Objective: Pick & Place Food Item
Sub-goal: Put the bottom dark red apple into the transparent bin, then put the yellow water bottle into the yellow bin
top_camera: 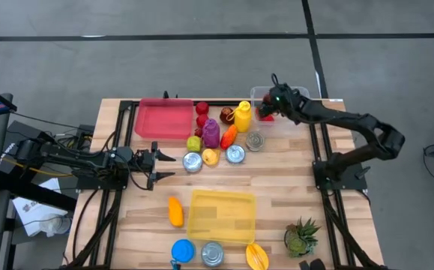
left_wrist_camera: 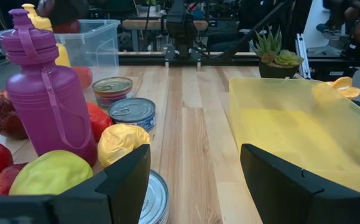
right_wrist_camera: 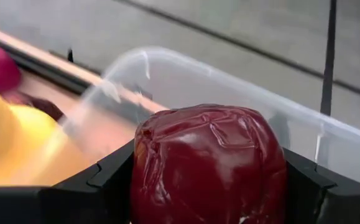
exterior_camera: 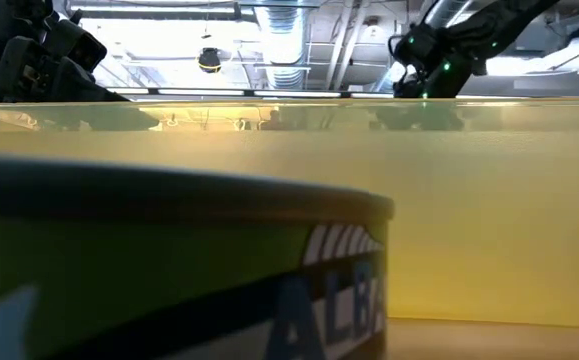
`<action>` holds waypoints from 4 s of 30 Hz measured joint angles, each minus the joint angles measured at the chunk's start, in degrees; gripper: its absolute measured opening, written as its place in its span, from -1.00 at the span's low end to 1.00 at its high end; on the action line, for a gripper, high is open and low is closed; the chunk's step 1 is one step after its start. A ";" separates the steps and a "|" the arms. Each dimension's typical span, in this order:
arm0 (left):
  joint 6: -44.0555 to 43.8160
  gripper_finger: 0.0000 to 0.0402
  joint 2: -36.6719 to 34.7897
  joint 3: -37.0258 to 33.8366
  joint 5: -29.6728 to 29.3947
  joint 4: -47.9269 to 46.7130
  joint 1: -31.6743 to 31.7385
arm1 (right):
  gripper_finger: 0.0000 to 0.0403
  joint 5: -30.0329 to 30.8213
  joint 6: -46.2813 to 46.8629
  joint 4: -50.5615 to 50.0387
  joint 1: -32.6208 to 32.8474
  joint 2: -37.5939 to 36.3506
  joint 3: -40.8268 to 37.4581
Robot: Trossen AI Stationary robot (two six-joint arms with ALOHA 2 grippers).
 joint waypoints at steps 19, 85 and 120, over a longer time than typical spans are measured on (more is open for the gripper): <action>0.00 0.22 0.00 0.02 0.04 -0.01 0.02 | 0.67 -1.59 0.26 0.87 -2.67 6.75 0.07; -0.22 0.22 0.00 0.00 0.07 -0.47 0.00 | 0.88 -5.89 0.40 -21.64 1.91 6.67 19.70; -0.44 0.22 0.00 0.00 0.00 -0.46 0.00 | 0.84 -20.18 -13.07 -71.93 4.72 41.18 81.04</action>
